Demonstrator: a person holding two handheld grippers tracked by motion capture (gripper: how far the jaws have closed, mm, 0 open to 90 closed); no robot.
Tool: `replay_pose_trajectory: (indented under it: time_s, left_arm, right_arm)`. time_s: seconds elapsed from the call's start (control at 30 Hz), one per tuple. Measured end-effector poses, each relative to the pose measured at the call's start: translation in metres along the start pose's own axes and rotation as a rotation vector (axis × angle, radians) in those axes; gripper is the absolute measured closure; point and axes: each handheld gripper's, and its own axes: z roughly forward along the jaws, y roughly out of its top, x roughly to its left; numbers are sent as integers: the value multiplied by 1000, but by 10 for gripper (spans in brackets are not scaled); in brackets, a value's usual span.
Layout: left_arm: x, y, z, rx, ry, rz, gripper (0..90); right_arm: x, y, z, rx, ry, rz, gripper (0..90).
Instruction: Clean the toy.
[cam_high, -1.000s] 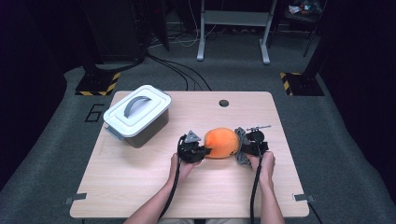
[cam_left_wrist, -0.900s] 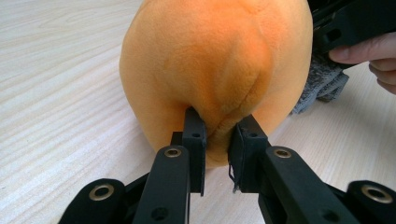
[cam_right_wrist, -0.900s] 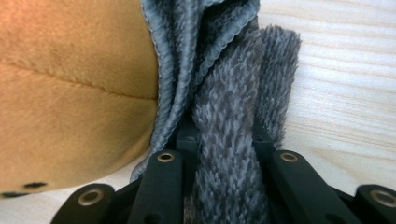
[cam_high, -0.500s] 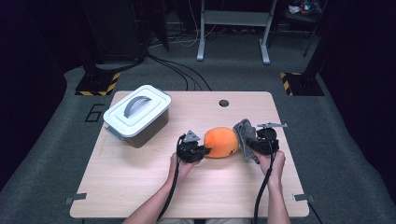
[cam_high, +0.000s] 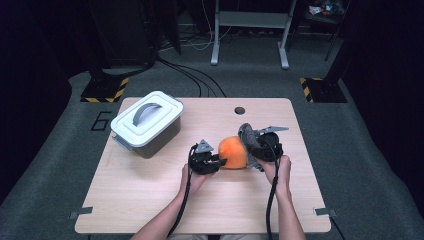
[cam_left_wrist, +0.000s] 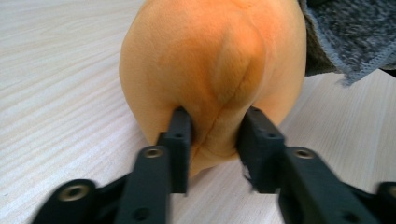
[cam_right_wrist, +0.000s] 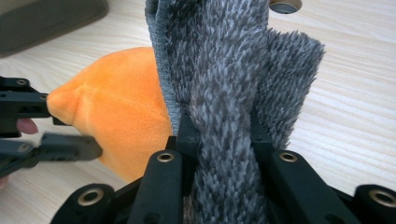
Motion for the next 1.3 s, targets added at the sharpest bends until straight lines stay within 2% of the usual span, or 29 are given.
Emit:
replay_pose_trajectory:
  time_s: [0.03, 0.07, 0.13, 0.17, 0.2, 0.3, 0.37, 0.53, 0.67, 0.77, 0.9, 0.97, 1.07, 1.13, 1.2, 1.23, 1.3]
  left_arm:
    - [-1, -1, 0, -4, 17, 26, 544]
    - [-3, -2, 0, -7, 32, 41, 509]
    - [-6, -3, 2, 13, 73, 86, 452]
    - [-6, -3, 3, 25, 77, 99, 429]
    - [-7, -4, 5, 25, 82, 99, 422]
    - [-10, -4, 10, 30, 98, 118, 431]
    - [-11, -4, 12, 27, 110, 131, 475]
    - [-9, -4, 12, -3, 98, 110, 685]
    - [-8, -3, 8, -5, 63, 85, 742]
    - [-7, -1, 5, -3, 21, 46, 764]
    - [-6, 2, 1, -6, -40, -19, 776]
    - [-6, 3, 0, 4, -56, -10, 776]
    - [-6, 3, 0, 8, -83, -35, 776]
    - [-4, 3, 0, 22, -85, -25, 775]
    - [-3, 2, 0, 16, -86, -38, 773]
    - [-3, 2, 0, 22, -83, -33, 769]
    - [-3, 2, 1, 20, -70, -21, 767]
  right_arm:
    - [-1, 0, 0, 2, 0, -3, 735]
    - [0, 1, 0, 1, 0, 18, 734]
    - [-2, 1, 1, -1, 1, 6, 734]
    - [-3, 1, 1, 0, 1, -2, 734]
    - [-2, 1, 2, 0, -3, 19, 735]
    - [-3, 1, 3, -1, -4, 9, 735]
    - [-2, 2, 3, -6, -7, 12, 735]
    - [-3, 1, 1, -14, -9, 8, 736]
    - [-3, 0, -8, -38, -6, 23, 736]
    - [0, 1, -17, -46, 3, 7, 736]
    - [14, 6, -26, -56, 32, -28, 735]
    - [23, 10, -28, -55, 37, -54, 735]
    - [36, 16, -28, -50, 45, -92, 734]
    - [46, 19, -25, -38, 54, -108, 733]
    - [53, 20, -19, -18, 51, -120, 732]
    - [55, 21, -15, -11, 49, -137, 732]
    - [57, 20, -7, 9, 48, -134, 734]
